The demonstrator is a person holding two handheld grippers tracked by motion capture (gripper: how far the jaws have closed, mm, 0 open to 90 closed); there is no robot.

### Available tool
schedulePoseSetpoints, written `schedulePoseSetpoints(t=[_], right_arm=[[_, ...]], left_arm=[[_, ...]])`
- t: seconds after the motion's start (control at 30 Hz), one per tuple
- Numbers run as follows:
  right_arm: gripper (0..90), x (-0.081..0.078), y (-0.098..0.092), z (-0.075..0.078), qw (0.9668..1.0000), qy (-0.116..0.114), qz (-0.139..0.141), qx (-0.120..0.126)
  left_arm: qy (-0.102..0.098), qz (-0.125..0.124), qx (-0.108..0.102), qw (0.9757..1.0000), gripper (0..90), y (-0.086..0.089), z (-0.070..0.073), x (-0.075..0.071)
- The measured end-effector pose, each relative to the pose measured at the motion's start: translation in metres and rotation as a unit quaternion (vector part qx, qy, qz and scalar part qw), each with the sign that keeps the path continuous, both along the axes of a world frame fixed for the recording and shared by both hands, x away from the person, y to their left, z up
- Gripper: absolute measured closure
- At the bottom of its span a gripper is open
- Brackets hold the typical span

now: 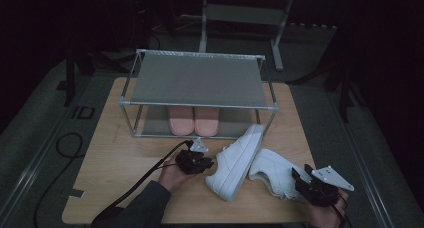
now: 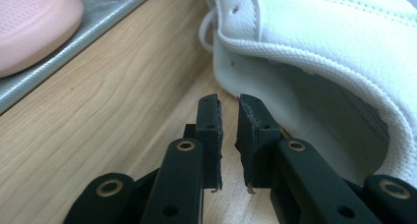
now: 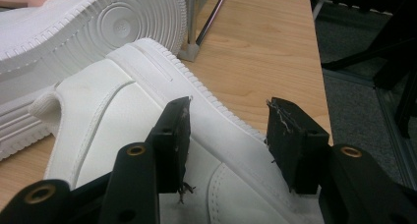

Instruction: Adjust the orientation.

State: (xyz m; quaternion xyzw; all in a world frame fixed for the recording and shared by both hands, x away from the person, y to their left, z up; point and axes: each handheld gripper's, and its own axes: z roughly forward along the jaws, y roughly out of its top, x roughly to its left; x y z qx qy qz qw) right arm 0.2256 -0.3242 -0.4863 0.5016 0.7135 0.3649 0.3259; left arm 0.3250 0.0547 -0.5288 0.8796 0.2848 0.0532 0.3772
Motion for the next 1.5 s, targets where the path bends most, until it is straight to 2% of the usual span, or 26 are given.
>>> schedulePoseSetpoints(t=[0.17, 0.43, 0.57, 0.93, 1.03, 1.2, 1.27, 1.3, 1.43, 1.5], right_arm=[[51.0, 0.000, 0.000, 0.000, 1.0000, 0.000, 0.000, 0.000], [51.0, 0.000, 0.000, 0.000, 1.0000, -0.001, 0.000, 0.001], [51.0, 0.000, 0.000, 0.000, 1.0000, 0.000, 0.000, 0.000], [51.0, 0.000, 0.000, 0.000, 1.0000, 0.000, 0.000, 0.000], [51.0, 0.000, 0.000, 0.000, 1.0000, 0.000, 0.000, -0.001], [51.0, 0.000, 0.000, 0.000, 1.0000, 0.000, 0.000, -0.001], [51.0, 0.000, 0.000, 0.000, 1.0000, 0.000, 0.000, -0.001], [51.0, 0.001, 0.000, 0.000, 1.0000, -0.001, 0.001, -0.002], [51.0, 0.001, 0.001, 0.000, 1.0000, 0.000, 0.001, -0.004], [51.0, 0.001, 0.001, 0.000, 1.0000, 0.000, 0.000, -0.004]], left_arm=[[0.002, -0.007, -0.003, 1.0000, 80.9, -0.003, -0.001, -0.001], [0.002, -0.017, -0.040, 0.9991, 82.1, -0.004, 0.005, -0.002], [-0.003, -0.023, -0.049, 0.9986, 82.6, -0.004, 0.009, -0.004], [-0.022, -0.023, -0.045, 0.9985, 87.8, -0.006, 0.017, -0.010], [-0.023, -0.027, -0.064, 0.9973, 88.2, -0.006, 0.023, -0.012], [-0.034, -0.040, -0.076, 0.9958, 88.2, -0.010, 0.034, -0.017], [-0.032, -0.044, -0.083, 0.9950, 88.2, -0.010, 0.037, -0.018], [-0.032, -0.053, -0.094, 0.9936, 88.2, -0.011, 0.041, -0.020], [-0.036, -0.068, -0.098, 0.9922, 87.7, -0.019, 0.049, -0.024], [-0.038, -0.074, -0.112, 0.9902, 87.5, -0.022, 0.054, -0.026]])
